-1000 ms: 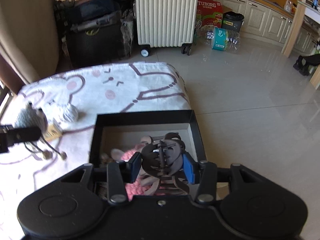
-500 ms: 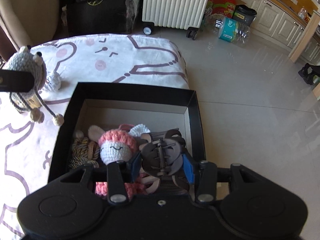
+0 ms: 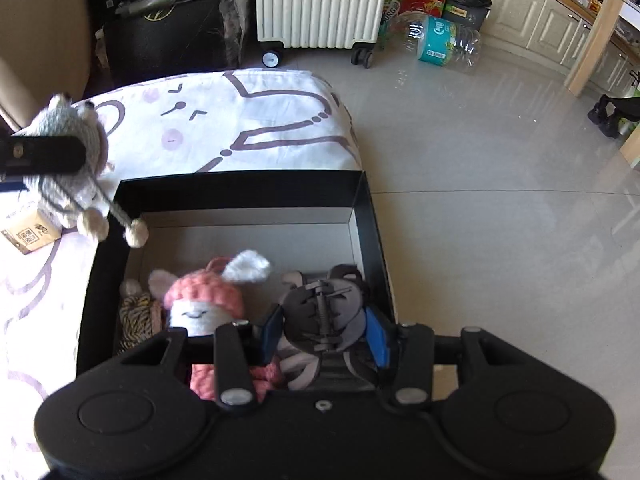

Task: Organize objects
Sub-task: 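Carry the grey mouse and claw clip in both grippers over the black box, then open the left gripper and right gripper, dropping the mouse and claw clip into the box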

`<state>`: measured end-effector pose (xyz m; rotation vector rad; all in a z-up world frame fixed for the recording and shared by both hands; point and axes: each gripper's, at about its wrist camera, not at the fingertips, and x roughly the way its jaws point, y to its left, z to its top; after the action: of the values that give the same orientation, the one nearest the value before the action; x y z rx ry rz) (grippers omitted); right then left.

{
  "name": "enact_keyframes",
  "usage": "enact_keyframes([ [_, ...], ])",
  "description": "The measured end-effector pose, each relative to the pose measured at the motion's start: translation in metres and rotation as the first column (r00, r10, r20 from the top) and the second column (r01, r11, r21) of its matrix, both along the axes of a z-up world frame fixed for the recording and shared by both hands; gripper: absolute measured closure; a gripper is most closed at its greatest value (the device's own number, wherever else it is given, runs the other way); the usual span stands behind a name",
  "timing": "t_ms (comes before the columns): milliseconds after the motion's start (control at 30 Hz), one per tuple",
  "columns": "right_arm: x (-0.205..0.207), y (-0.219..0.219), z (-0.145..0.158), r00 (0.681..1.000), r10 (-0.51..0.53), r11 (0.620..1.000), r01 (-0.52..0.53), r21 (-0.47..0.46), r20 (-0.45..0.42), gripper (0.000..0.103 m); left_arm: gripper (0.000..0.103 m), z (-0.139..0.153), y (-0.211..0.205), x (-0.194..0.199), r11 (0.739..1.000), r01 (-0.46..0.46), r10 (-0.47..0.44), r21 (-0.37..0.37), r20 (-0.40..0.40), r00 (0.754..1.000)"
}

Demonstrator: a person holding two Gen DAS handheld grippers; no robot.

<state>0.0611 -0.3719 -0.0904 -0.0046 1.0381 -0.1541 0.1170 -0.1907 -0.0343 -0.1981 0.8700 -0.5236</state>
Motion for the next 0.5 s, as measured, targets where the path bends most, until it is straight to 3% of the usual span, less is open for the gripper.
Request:
enact_keyframes([
  [167, 0.0, 0.01, -0.012, 0.995, 0.077, 0.995, -0.081, -0.064, -0.064, 0.057, 0.055, -0.003, -0.007, 0.001, 1.0, 0.023, -0.023, -0.015, 0.003, 1.0],
  [333, -0.003, 0.008, -0.008, 0.993, 0.077, 0.997, -0.076, 0.017, -0.087, 0.057, 0.055, -0.015, -0.011, 0.006, 1.0, 0.019, -0.019, -0.009, -0.035, 0.999],
  [500, -0.004, 0.009, -0.008, 0.993, 0.072, 0.997, -0.069, 0.032, -0.09, 0.057, 0.055, -0.03, -0.011, 0.012, 1.0, 0.006, -0.005, 0.016, -0.073, 0.997],
])
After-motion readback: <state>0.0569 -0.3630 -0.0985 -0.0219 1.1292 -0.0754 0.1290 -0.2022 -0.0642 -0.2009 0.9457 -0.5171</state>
